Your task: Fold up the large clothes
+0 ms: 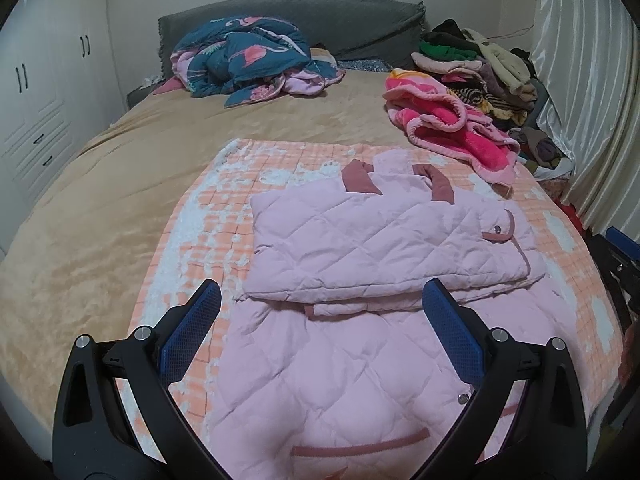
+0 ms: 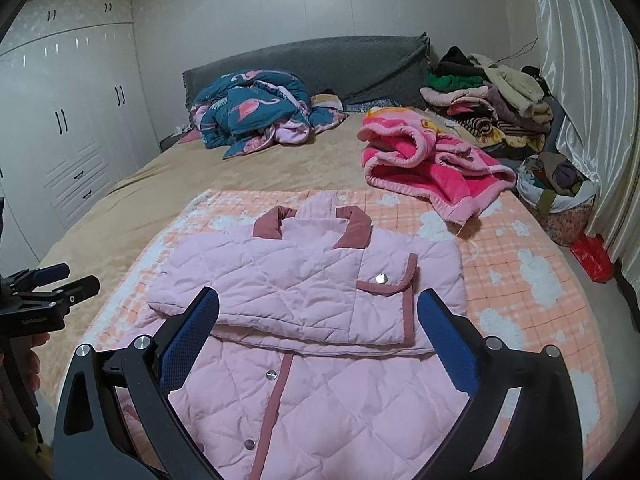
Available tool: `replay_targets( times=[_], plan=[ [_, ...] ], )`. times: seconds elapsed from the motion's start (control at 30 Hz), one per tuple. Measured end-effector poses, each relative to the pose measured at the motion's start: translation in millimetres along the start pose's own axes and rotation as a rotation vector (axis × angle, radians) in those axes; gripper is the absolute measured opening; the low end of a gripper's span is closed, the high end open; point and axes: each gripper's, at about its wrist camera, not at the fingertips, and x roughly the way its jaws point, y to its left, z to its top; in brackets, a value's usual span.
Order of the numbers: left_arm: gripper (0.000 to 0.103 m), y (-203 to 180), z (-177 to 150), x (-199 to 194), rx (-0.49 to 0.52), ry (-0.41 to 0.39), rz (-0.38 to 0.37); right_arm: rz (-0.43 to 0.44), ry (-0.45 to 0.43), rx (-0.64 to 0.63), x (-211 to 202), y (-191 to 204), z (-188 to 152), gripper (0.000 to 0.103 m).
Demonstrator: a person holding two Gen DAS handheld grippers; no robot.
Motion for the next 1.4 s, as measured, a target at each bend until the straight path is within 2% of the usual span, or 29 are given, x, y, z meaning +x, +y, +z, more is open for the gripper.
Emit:
replay_targets(
  times=[0.5, 0.93, 1.4],
  plan=[
    [0.095, -11.9, -22.7, -22.0, 0.010, -0.032, -0.013, -0.003, -0.029, 0.003, -31.7, -9.5, -14.2, 0.099],
    [0.095, -14.5, -51.4, -30.5, 0.014, -0.025, -0.019, -0.006, -0.034, 0.013, -44.5, -17.0, -24.1, 0.099],
    [0.095, -11.5, -70.1, -39.6, 0.009, -0.040, -0.008, -0.027, -0.004, 0.017, -59.1, -31.3, -60.6, 0.099]
  ],
)
